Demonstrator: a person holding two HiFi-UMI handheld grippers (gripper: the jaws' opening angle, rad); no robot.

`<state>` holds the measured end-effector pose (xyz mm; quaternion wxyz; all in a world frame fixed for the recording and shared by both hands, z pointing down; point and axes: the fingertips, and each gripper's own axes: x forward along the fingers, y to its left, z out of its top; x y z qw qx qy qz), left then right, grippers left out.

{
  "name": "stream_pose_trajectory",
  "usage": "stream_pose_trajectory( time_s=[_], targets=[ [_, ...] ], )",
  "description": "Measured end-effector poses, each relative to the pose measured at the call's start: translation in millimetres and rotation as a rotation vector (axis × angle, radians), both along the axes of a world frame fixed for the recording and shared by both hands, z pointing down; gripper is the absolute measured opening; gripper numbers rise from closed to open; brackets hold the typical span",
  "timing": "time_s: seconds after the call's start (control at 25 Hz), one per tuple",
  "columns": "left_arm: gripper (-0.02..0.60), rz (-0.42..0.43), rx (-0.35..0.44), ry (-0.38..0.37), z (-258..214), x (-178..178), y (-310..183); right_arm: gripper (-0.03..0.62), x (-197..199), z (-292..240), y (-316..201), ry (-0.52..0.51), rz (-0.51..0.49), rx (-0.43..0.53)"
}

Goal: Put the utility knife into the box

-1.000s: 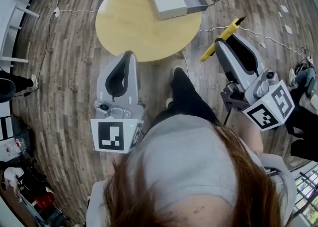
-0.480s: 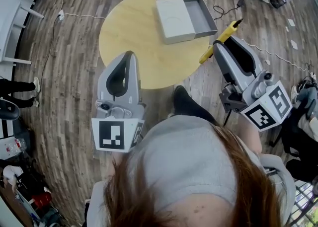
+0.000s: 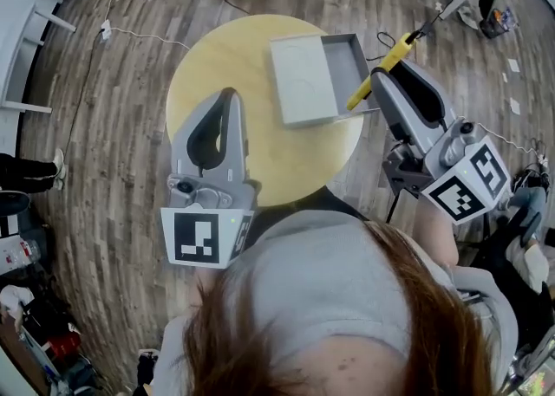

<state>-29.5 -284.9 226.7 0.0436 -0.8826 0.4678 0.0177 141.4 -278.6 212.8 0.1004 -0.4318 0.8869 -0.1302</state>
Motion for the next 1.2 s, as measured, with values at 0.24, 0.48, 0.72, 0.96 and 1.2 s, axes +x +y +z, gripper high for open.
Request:
stream_pose_trajectory(
  time_s=[0.24,0.48,0.72,0.96,1.2],
  targets=[
    [-0.006,-0.030,-0.021,-0.015,-0.7,-9.8,-28.0,0.121,-11.3,3.2,-34.8,-0.015,-0.040,-0.030],
    [-0.006,-0.033,-0.012,-0.021,-2.8,-31.0,-45.3,0.121,-33.4,15.0,-48.7,0.025,-0.036,-0.064],
    [-0.006,0.002,-0.017,-0.004,-2.5,-17.7,-47.8,0.121,-13.9,31.0,-56.9,0.058,0.017,-0.135],
    [-0.006,0.017,-0.037,0.015,7.3,-19.4,-50.9,0.120,-1.1,72.1,-66.6,0.106,0.077,-0.283],
    [-0.006,0.021,-0.051,0.021,14.1,-14.7,-51.0,0.121,11.4,108.3,-70.7,0.182,0.101,-0.403]
  ],
)
